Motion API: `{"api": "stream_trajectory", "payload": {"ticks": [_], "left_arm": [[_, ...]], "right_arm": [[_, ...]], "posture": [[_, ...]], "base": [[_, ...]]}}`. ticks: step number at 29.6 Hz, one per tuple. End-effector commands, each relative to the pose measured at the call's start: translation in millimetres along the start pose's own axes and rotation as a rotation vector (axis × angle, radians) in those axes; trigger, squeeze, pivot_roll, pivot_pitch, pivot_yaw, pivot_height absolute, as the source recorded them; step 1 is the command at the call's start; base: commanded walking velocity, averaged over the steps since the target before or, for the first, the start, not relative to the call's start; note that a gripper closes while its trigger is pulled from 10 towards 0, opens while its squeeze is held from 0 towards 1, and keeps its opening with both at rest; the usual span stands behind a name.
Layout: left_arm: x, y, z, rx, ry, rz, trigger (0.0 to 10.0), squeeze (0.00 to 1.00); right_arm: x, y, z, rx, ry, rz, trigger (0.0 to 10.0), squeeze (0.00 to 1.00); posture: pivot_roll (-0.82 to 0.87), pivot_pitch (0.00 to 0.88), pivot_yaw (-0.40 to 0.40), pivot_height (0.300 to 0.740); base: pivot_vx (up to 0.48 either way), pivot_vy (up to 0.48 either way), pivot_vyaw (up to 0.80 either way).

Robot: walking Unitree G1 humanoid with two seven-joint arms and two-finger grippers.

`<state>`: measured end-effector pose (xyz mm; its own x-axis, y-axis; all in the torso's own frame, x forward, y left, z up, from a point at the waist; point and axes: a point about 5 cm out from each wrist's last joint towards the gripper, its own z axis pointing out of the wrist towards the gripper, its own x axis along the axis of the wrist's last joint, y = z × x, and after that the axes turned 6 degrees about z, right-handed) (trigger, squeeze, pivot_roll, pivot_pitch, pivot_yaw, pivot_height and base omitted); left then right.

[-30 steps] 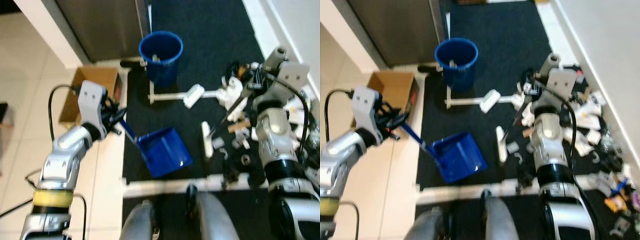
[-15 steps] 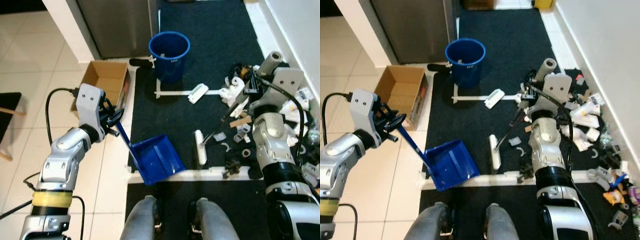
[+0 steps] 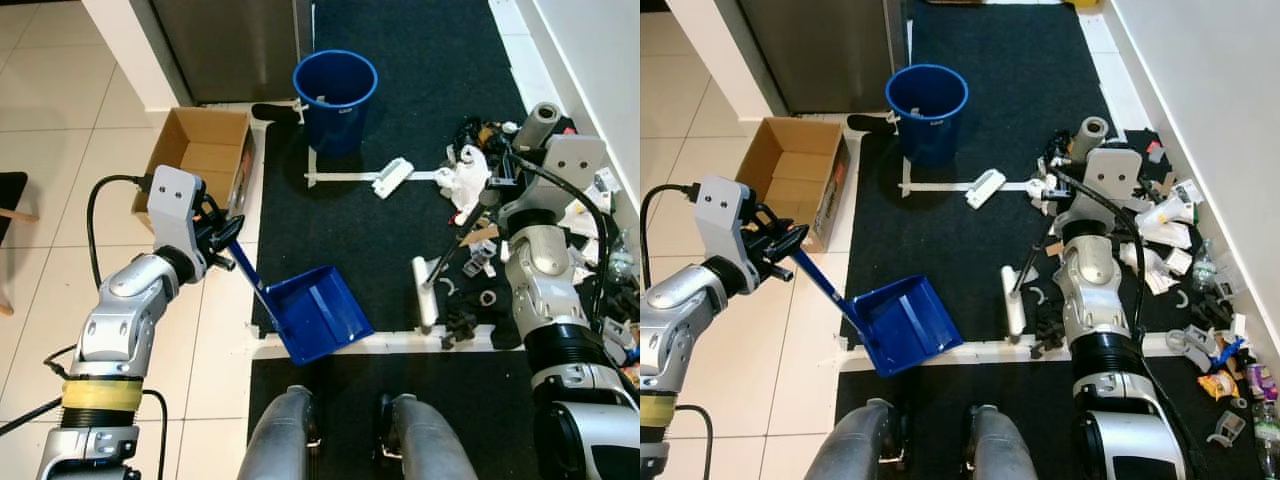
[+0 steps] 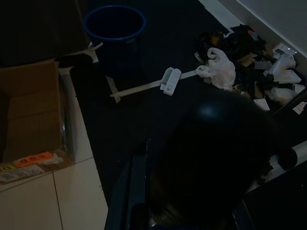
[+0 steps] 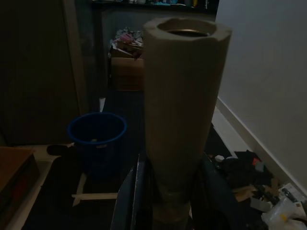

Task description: Sweep floor

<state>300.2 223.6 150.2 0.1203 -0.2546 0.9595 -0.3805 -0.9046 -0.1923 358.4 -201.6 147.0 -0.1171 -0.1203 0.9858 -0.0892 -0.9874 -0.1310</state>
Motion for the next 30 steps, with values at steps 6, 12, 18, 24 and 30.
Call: {"api": "stream_trajectory", "payload": {"ticks": [6,12,18,24,30], "left_arm": [[3.8,-0.7,0.2,0.002,0.033,0.005,10.0,0.00],[3.5,-0.6,0.4,0.001,0.033,0.003,10.0,0.00],[3.3,-1.0,0.4,0.004,0.034,0.003,10.0,0.00],[3.8,-1.6,0.3,0.007,0.036,0.002,10.0,0.00],[4.0,-1.5,0.4,0.004,0.038,0.003,10.0,0.00]], "right_arm": [[8.5,-0.8,1.6,0.001,0.041,0.000,10.0,0.00],[8.1,-0.9,1.6,0.002,0.040,0.000,10.0,0.00],[8.0,-1.1,1.6,0.002,0.040,0.000,10.0,0.00],[7.9,-1.6,1.6,0.003,0.040,0.002,10.0,0.00],[7.8,-1.8,1.8,0.004,0.039,0.001,10.0,0.00]], "posture": [[-0.02,0.189,-0.002,0.740],[-0.02,0.191,-0.003,0.740],[-0.02,0.191,-0.003,0.740],[-0.02,0.192,-0.003,0.740],[-0.02,0.189,-0.004,0.740]], "base": [[0.000,-0.318,0.00],[0.000,-0.316,0.00],[0.000,-0.311,0.00],[0.000,-0.296,0.00],[0.000,-0.297,0.00]]}}
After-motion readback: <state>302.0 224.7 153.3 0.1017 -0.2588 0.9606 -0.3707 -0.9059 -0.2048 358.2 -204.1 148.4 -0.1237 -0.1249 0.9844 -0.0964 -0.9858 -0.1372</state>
